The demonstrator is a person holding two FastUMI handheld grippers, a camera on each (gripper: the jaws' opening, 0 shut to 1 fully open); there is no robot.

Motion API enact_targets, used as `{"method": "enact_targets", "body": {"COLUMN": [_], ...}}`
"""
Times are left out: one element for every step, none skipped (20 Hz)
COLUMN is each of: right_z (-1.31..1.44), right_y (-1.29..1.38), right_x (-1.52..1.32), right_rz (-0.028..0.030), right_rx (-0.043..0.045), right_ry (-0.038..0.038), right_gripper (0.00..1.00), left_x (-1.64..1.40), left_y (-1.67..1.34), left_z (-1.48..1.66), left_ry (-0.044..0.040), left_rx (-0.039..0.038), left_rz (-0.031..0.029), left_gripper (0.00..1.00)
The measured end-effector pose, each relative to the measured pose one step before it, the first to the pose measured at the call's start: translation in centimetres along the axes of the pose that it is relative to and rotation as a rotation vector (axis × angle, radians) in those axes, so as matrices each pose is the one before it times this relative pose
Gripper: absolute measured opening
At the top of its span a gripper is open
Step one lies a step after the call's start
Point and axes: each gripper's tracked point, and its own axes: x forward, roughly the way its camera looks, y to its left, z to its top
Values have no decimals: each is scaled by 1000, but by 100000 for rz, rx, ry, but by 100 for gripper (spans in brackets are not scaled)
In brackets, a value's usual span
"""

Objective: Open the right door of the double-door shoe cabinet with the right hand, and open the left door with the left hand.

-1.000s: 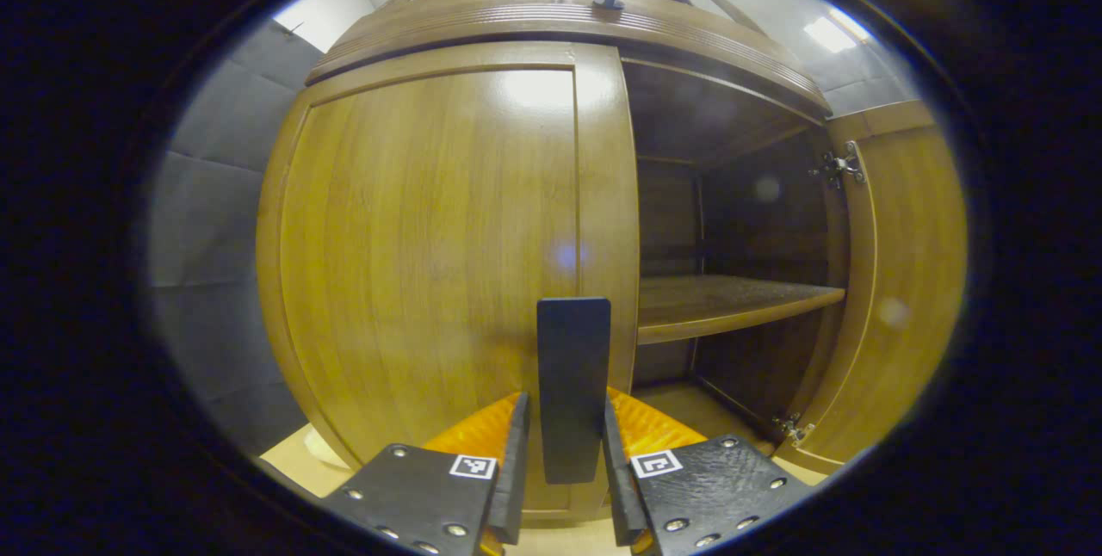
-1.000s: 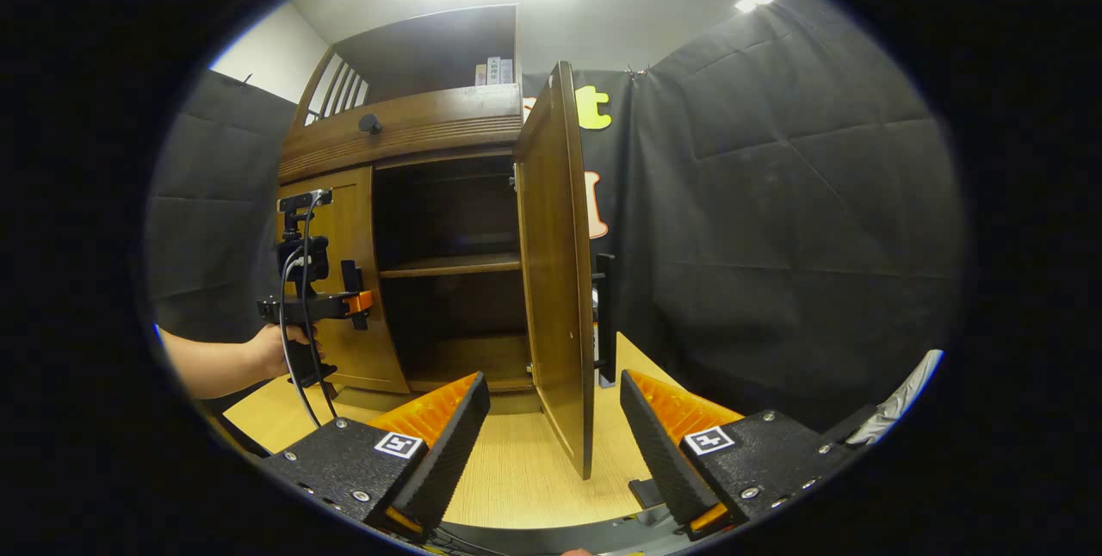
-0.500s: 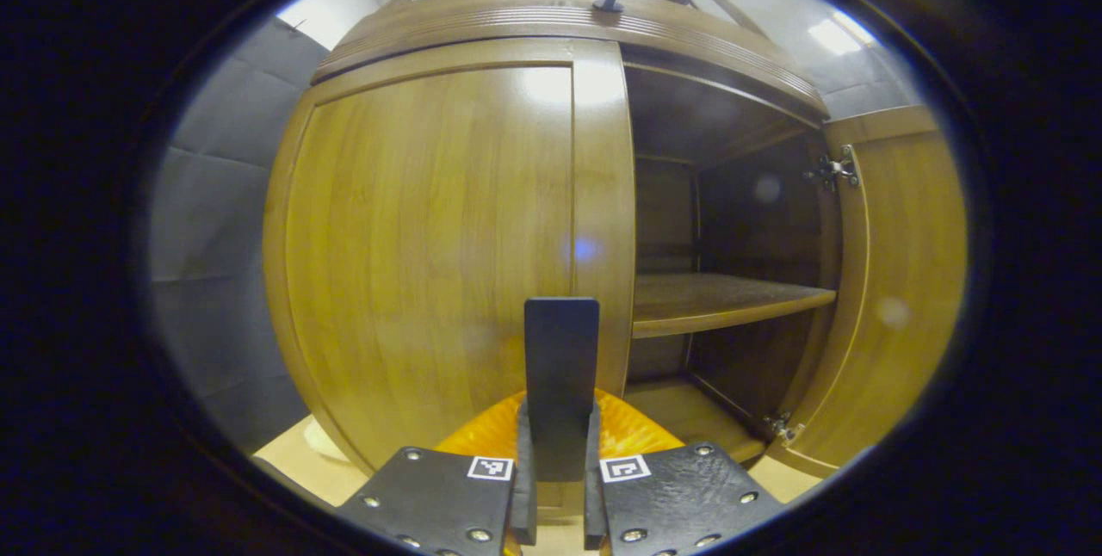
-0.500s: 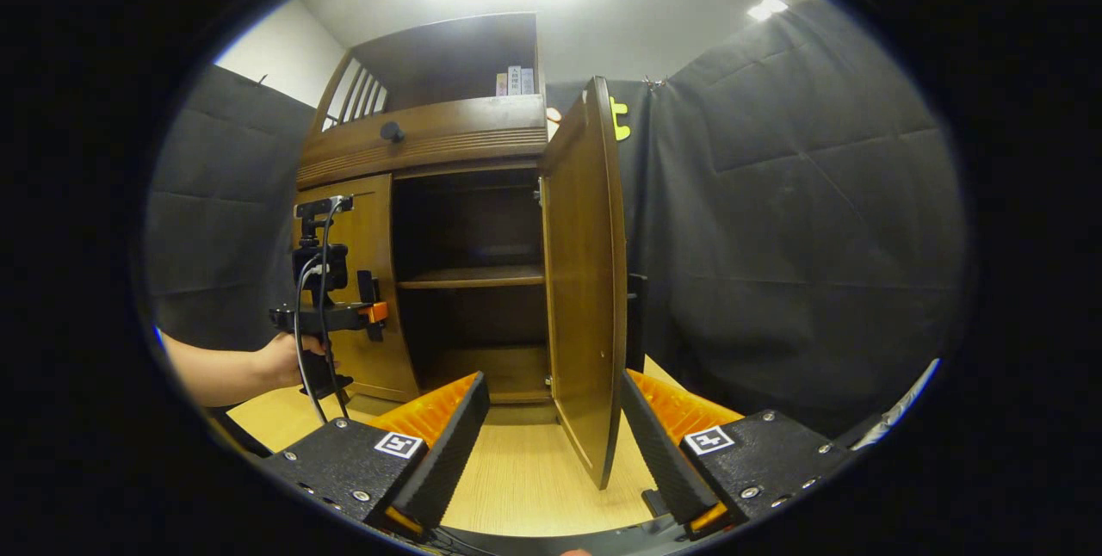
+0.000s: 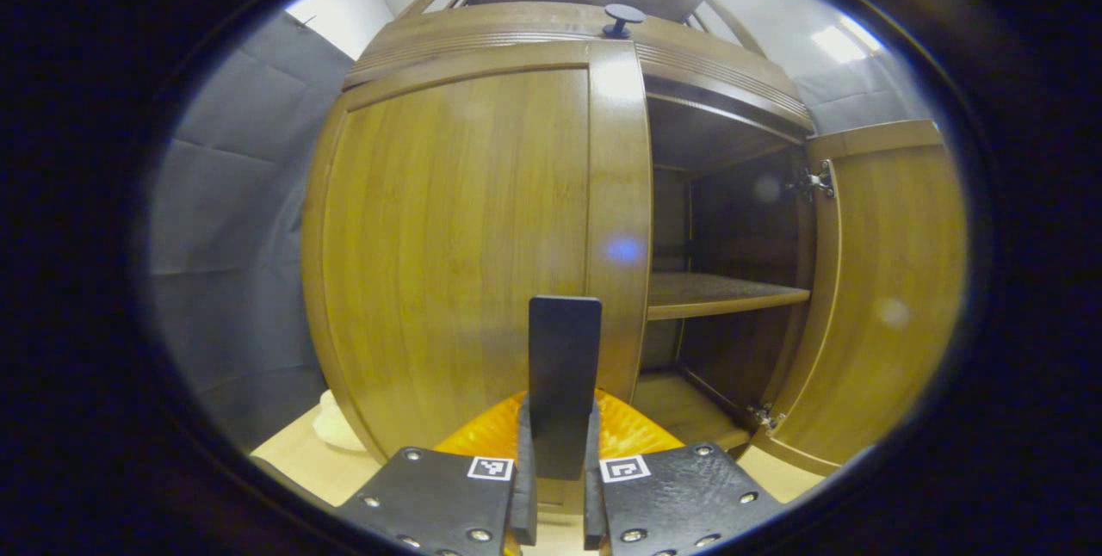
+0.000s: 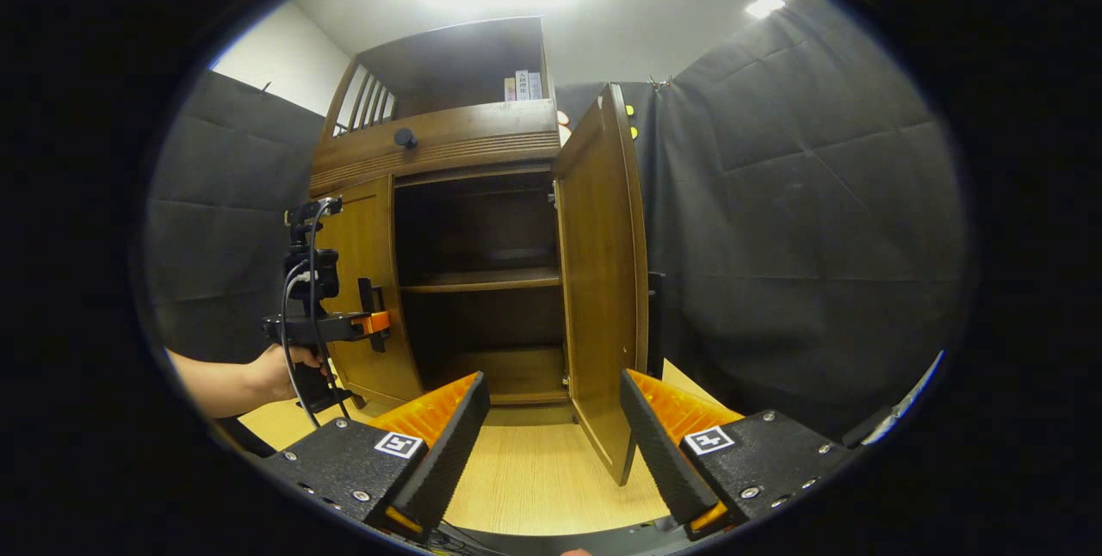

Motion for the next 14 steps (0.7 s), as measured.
{"method": "enact_targets", "body": {"right_z": [-35,17,92,20,24,-36,17,-31,44,-65,17,62,138,50], "right_y": [159,200,175,182,173,214,248,217,222,273,281,223,262,348], "right_x": [-168,-73,-155,-72,-90,-121,-112,-20,-65,14,-51,0,10,25], "right_rz": [397,276,212,214,266,287,391,219,242,403,441,87,226,465], "right_rx": [246,160,35,-63,-19,83,132,126,208,313,164,37,182,237], "right_ry": [-72,-105,-226,-171,-195,-117,-74,-121,-13,159,-26,-215,-365,-277], "right_gripper": [94,94,94,94,94,94,94,94,94,94,94,94,94,94], "left_x": [-25,-71,21,-63,19,-26,67,-77,58,-121,-8,-36,31,-46], "left_y": [-23,16,9,-4,-14,10,-55,33,-23,56,-23,-4,-19,5], "left_z": [6,-4,21,40,32,-74,37,-44,13,56,61,-35,-33,-26], "left_ry": [40,-160,11,-230,-144,-113,13,141,76,-108,39,-252,40,-62], "left_rx": [-62,-341,-335,-359,-59,-86,-330,-413,-217,-151,68,-61,75,-7], "left_rz": [-99,-36,-29,-17,-62,28,12,84,-13,-33,-110,2,16,62], "left_gripper": [22,22,27,27,27,27,17,17,17,19,21,17,21,17]}}
